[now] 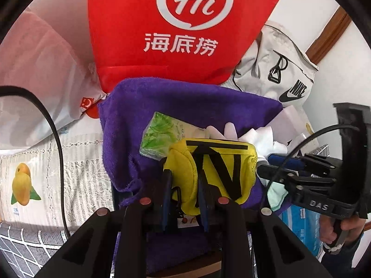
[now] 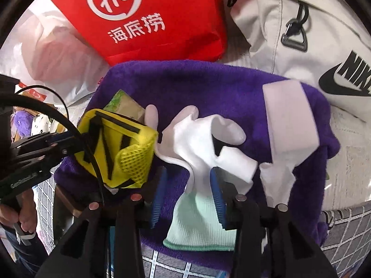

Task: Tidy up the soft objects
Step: 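Set the glove and pouch on the purple towel and open both grippers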

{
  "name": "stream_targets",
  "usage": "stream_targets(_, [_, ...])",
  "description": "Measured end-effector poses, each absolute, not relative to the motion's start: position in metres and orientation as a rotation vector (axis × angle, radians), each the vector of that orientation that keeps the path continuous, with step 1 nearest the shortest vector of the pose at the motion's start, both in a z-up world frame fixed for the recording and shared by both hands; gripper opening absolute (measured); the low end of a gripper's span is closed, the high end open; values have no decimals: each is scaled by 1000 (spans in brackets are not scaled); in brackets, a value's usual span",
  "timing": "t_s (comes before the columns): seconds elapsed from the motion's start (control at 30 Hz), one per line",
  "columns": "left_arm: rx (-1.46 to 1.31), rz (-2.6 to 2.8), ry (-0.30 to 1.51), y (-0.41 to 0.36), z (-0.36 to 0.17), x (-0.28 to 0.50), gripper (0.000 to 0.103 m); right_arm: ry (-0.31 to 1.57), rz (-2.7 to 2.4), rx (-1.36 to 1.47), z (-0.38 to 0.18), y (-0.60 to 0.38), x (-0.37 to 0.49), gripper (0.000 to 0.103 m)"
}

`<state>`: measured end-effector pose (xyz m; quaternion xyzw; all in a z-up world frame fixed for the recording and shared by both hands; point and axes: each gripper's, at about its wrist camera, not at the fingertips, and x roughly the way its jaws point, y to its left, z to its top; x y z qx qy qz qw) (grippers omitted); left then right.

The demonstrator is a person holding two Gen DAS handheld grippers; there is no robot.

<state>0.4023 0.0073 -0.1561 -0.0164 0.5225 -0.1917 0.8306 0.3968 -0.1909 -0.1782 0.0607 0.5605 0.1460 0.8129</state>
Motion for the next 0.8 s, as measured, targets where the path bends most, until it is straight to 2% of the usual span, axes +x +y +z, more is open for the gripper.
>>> stream_targets(0.23, [-12, -405, 1134, -2, -165, 407, 21, 1142, 277, 99, -158, -192, 383, 41])
stream_targets(0.3, [-8, -402, 1140, -4, -165, 408, 21, 1132, 275, 116, -154, -194, 379, 50])
stream_targets(0.8, [-1, -382, 1164, -10, -166, 409, 22, 1095, 270, 142, -138, -211, 354, 50])
